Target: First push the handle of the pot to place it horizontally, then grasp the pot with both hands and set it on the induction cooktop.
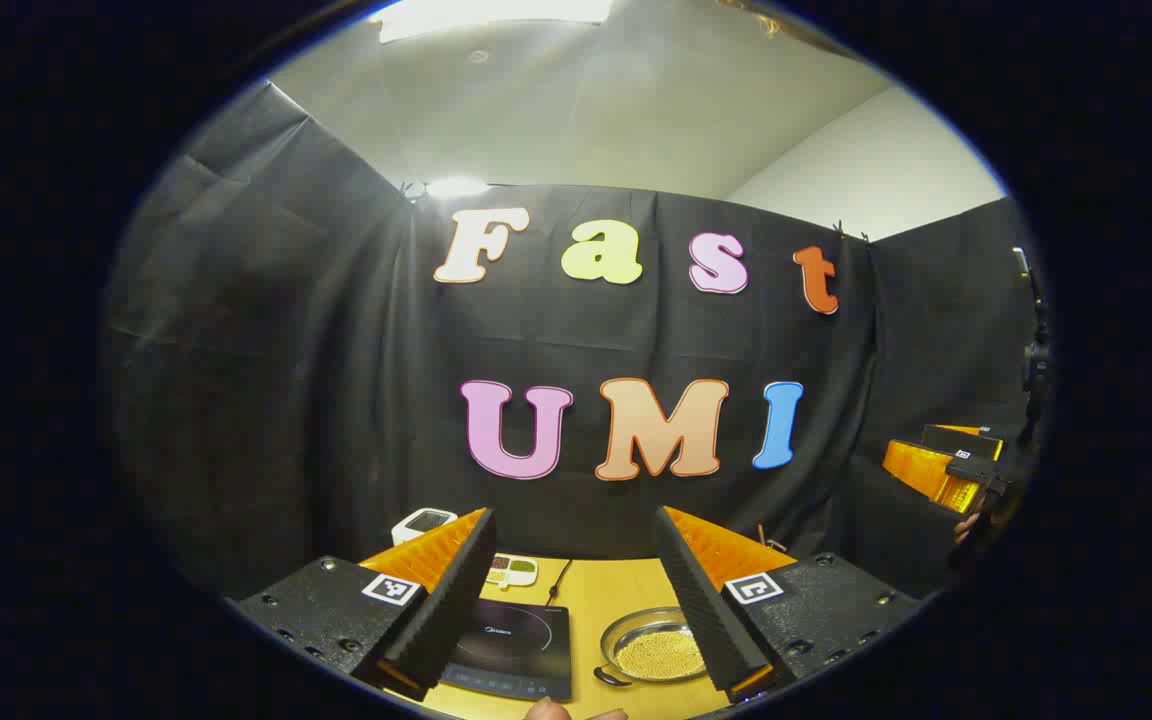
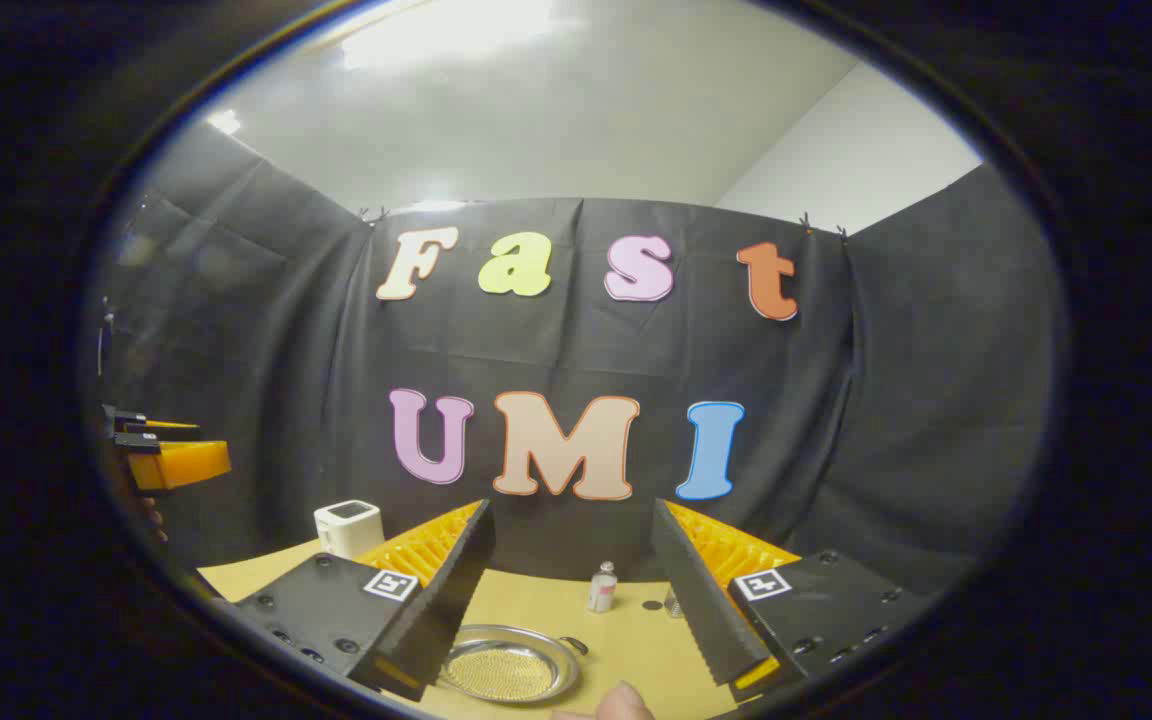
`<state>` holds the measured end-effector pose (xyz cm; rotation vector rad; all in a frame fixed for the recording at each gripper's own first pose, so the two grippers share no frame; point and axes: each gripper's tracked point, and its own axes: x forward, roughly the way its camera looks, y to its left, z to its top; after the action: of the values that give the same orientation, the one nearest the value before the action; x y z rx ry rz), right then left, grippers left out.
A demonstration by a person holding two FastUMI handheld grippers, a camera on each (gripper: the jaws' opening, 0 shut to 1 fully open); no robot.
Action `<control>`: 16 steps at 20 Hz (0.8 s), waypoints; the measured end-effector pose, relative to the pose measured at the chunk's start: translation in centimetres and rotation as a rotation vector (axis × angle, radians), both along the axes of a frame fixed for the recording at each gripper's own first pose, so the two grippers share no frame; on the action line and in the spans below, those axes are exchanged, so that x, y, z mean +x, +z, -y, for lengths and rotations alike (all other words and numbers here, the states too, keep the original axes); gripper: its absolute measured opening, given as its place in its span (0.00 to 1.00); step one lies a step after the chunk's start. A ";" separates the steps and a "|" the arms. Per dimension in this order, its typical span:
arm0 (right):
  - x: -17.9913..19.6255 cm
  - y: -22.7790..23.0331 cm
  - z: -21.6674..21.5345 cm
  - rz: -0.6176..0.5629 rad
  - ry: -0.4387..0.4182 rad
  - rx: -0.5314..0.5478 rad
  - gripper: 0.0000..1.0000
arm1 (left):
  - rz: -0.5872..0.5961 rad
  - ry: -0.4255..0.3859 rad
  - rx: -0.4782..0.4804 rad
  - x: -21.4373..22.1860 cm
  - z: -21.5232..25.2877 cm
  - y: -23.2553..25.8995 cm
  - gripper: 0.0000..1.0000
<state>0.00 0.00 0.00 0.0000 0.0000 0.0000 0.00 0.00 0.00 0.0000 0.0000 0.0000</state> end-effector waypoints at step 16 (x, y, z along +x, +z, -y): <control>0.8 -0.8 -0.5 -0.039 0.032 0.028 0.98 | 0.008 0.026 0.036 0.1 -0.5 -0.3 0.95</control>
<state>0.78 0.53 -0.77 0.0279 0.0393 0.0320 0.14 0.51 -0.32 0.0361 -0.0080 0.0262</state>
